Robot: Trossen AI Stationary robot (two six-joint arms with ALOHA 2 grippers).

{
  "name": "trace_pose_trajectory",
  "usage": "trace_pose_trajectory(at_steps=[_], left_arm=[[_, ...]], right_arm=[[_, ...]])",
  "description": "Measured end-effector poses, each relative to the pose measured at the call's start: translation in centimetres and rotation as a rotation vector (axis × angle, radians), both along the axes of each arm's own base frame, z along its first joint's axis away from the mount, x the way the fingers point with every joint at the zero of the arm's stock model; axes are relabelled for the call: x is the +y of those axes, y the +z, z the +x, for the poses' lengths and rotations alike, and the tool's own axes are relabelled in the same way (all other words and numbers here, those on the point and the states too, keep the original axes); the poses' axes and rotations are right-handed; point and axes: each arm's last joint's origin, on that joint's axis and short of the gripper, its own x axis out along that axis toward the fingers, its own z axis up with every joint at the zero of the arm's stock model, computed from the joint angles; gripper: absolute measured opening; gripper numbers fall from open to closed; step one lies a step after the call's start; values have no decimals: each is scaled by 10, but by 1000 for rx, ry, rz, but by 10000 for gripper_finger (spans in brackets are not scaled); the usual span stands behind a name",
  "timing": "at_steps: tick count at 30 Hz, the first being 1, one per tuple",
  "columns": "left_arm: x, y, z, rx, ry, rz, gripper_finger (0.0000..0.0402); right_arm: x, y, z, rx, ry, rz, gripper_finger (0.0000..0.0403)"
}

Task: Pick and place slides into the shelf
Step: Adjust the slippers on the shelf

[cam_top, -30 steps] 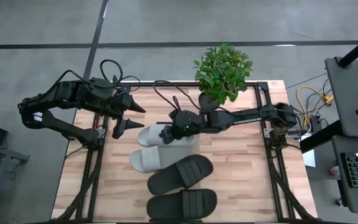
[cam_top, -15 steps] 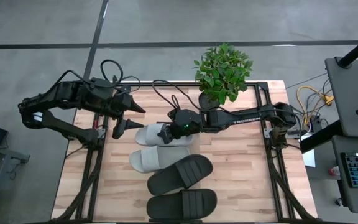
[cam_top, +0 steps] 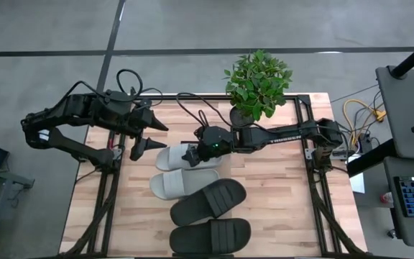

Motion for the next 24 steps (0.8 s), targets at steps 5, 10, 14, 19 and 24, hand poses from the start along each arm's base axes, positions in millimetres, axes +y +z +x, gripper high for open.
trace_pose_trajectory(at_steps=[5,10,14,19,24], left_arm=[[0,0,0,0,1,0,258],[0,0,0,1,1,-1,258],[0,0,0,2,4,-5,258],[0,-1,0,6,-4,-10,258],[-1,-1,-1,12,-13,-15,258]], right_arm=[[0,0,0,-1,-2,4,130],[0,0,0,-2,-2,5,162],[0,1,0,-2,-7,13,181],[0,-2,-2,43,-20,32,198],[1,-1,-11,108,-17,24,210]])
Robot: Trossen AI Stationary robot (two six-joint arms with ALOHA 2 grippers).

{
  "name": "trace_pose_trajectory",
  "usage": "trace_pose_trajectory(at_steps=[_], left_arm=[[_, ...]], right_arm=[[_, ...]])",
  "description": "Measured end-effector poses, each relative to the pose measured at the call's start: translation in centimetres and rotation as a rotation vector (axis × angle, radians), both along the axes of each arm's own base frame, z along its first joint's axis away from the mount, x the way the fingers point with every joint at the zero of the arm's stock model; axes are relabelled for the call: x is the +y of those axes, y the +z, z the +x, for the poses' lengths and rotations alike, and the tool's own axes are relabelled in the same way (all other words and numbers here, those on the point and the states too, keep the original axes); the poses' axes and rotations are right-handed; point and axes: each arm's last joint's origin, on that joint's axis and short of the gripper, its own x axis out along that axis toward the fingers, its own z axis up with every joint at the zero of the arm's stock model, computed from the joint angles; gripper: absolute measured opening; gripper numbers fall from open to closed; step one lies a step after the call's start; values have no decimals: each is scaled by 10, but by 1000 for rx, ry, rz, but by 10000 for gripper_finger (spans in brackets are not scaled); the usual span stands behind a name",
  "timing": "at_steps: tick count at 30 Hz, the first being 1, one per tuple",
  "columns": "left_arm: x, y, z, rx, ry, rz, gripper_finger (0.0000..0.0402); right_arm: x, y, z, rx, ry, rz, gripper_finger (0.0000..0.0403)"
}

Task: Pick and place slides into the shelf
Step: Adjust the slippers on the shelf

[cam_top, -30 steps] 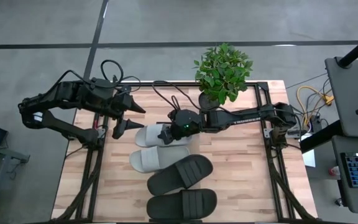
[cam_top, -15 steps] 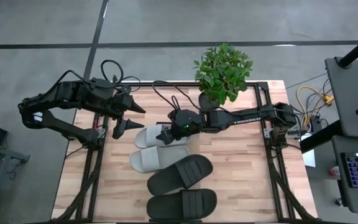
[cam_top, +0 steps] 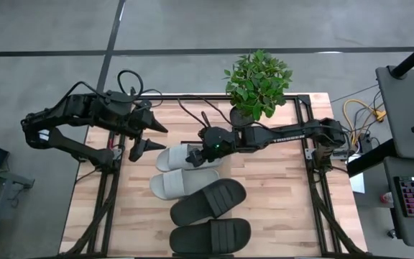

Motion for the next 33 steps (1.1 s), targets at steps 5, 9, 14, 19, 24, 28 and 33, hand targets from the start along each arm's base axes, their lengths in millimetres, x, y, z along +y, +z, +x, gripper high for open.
trace_pose_trajectory(at_steps=[5,9,14,19,24,28,33], left_arm=[[0,-1,-1,17,-2,3,258],[0,-2,-1,17,-10,14,258],[0,-2,-1,17,-13,19,258],[0,-2,-1,16,-13,19,258],[0,-2,-1,17,-11,21,258],[0,-3,0,23,-9,19,258],[0,-8,2,38,4,0,258]], right_arm=[[0,11,-8,-5,-7,-12,216],[6,21,-14,-33,5,-10,216],[19,32,-24,-38,30,-18,216],[33,42,-38,-24,24,-51,215],[51,51,-52,-21,15,-53,215],[67,53,-62,6,21,-39,214],[87,51,-73,48,4,-42,215]])
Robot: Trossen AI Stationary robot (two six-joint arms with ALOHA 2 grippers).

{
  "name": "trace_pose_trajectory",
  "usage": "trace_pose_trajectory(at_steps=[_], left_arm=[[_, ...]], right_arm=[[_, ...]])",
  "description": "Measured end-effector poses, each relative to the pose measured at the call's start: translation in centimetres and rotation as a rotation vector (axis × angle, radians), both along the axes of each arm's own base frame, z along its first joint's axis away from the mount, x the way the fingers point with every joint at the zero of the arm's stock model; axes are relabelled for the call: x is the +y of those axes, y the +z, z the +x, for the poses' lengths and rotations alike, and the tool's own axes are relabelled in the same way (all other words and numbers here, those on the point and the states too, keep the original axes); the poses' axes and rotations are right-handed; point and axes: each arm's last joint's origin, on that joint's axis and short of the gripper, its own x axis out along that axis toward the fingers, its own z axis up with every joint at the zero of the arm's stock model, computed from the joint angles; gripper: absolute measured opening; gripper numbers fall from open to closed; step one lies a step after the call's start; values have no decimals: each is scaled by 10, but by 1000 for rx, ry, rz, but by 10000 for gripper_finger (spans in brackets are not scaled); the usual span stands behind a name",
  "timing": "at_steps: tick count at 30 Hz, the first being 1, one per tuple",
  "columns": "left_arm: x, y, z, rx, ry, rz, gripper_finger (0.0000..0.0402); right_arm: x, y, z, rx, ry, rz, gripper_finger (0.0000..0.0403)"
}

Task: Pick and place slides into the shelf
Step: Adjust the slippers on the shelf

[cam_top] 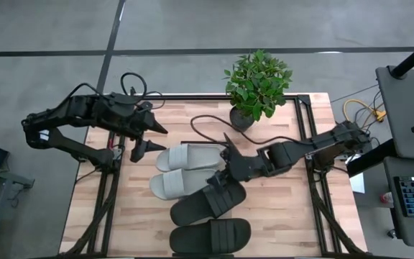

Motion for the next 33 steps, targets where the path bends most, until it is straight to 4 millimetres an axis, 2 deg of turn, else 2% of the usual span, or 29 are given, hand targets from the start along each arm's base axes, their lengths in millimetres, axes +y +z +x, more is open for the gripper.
trace_pose_trajectory(at_steps=[9,17,27,33], left_arm=[[0,-6,4,8,12,-18,258],[0,-5,5,-4,14,-23,258],[0,-5,5,-9,13,-23,258],[0,-4,5,-11,5,-25,258]], right_arm=[[22,7,-22,12,-51,6,215],[39,2,-45,96,-90,-6,215],[47,-13,-50,121,-98,13,207],[51,-30,-43,60,-90,59,207]])
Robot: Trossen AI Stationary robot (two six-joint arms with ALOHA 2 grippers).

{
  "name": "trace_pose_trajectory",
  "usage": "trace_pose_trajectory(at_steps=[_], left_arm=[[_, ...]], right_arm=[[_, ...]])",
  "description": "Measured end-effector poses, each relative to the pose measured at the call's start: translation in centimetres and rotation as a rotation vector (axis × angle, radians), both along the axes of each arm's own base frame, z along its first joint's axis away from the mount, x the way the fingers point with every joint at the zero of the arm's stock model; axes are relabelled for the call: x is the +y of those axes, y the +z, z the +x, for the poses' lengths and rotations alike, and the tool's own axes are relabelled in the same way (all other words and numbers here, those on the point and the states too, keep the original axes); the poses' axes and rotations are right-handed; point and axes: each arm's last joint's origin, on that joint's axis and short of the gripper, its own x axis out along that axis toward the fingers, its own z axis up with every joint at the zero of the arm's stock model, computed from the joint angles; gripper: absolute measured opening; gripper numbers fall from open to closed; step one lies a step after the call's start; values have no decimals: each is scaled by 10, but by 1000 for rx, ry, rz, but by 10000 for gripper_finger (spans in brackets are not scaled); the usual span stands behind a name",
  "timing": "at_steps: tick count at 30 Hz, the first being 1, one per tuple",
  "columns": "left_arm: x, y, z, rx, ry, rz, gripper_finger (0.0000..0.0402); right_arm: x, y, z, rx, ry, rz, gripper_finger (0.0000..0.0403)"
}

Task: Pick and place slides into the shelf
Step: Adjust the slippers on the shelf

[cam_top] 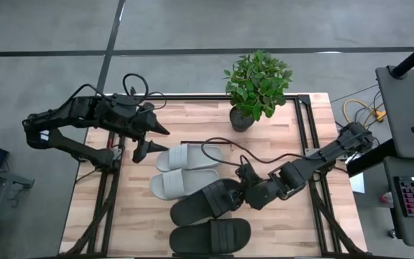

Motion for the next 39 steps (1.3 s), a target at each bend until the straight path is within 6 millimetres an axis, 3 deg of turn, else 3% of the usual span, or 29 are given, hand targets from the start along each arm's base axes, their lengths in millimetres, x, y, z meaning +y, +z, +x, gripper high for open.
trace_pose_trajectory(at_steps=[11,25,39], left_arm=[[-1,0,0,-2,-21,3,258],[-1,0,0,-5,-28,11,258],[-1,-2,1,-3,-31,18,258]], right_arm=[[3,-21,3,-39,4,67,183],[4,-16,2,-64,-18,111,20],[18,0,-19,-92,-16,196,10]])
